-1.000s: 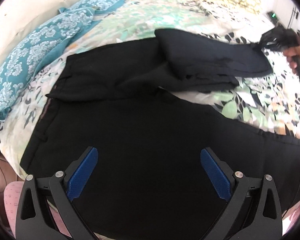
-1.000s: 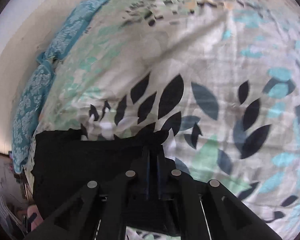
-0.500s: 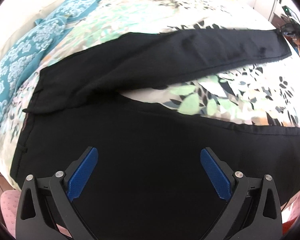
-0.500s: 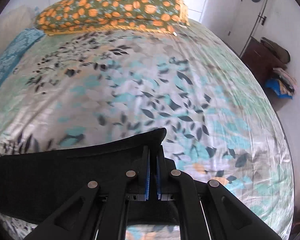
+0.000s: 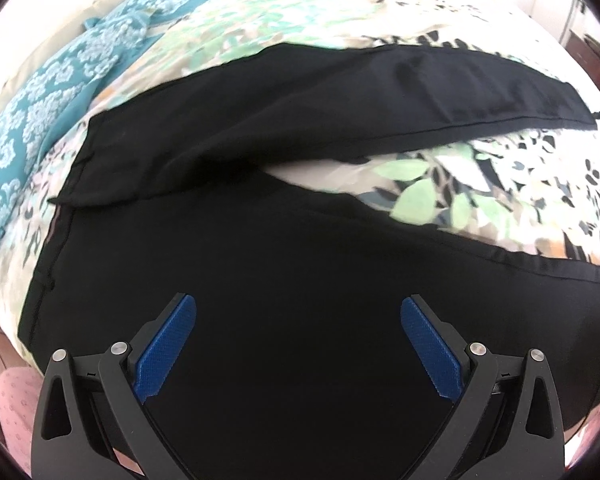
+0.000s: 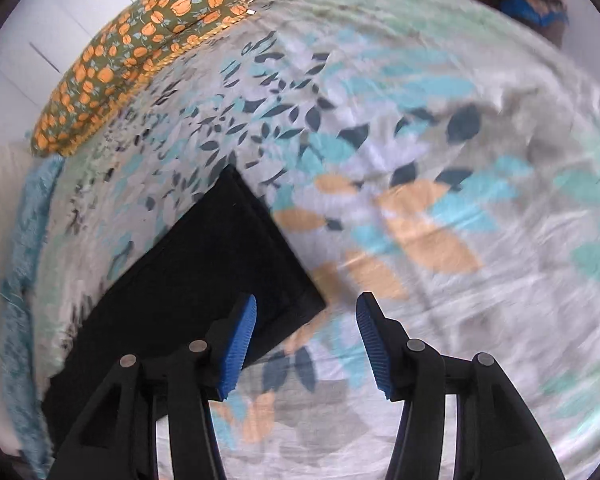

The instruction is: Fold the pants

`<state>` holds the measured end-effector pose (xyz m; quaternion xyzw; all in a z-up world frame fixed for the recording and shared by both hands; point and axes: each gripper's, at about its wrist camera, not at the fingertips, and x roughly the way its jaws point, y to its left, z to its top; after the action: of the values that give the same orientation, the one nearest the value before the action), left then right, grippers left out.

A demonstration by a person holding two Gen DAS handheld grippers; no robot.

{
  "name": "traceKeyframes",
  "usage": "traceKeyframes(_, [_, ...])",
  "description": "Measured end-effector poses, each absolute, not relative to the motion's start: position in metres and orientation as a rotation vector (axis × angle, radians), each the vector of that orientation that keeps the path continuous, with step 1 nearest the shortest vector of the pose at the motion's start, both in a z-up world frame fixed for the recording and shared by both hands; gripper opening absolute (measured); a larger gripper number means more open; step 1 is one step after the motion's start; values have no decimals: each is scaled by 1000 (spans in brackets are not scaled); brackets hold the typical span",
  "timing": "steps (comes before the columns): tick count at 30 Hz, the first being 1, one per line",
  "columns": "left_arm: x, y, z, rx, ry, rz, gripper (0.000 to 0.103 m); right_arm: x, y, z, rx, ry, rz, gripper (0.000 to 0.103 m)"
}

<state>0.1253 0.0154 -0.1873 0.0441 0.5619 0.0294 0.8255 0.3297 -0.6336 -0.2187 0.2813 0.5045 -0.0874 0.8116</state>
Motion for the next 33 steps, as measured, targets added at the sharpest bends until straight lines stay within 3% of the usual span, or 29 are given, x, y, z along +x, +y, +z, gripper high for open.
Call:
traceKeyframes(2, [122, 26, -192, 70, 1223, 97, 102, 344, -617, -226, 574, 1072, -176, 50])
traceKeyframes(3, [121, 32, -194, 62, 1238, 115, 102, 349, -611, -226, 517, 1086, -194, 41])
traceKeyframes(4, [119, 39, -196, 55, 1252, 134, 102, 354, -602, -225, 442, 1105, -206, 24])
traceKeyframes(7, [109, 67, -197, 38, 1264, 196, 102, 365, -573, -221, 133, 1156, -304, 22])
traceKeyframes(9, [105, 85, -198, 39, 1256, 247, 102, 366, -566, -221, 39, 1150, -351, 24])
traceKeyframes(11, [108, 100, -202, 42, 1242, 281, 102, 363, -565, -218, 45, 1135, -383, 33])
traceKeyframes(16, [120, 108, -208, 73, 1217, 271, 102, 311, -569, -181, 251, 1035, -322, 46])
traceKeyframes(21, [108, 98, -216, 90, 1193, 230, 102, 189, -553, -161, 410, 1042, -162, 51])
traceKeyframes(24, [105, 93, -215, 103, 1193, 200, 102, 95, -538, -175, 511, 1117, -132, 64])
traceKeyframes(28, [101, 91, -219, 137, 1212, 174, 103, 12, -555, -211, 625, 1222, -354, 64])
traceKeyframes(29, [100, 93, -219, 135, 1219, 165, 103, 0, -567, -211, 707, 1179, -391, 54])
traceKeyframes(30, [99, 97, -218, 127, 1234, 159, 103, -7, -577, -206, 759, 1133, -427, 53])
traceKeyframes(33, [92, 104, -212, 96, 1274, 169, 103, -1, -582, -190, 656, 1129, -494, 58])
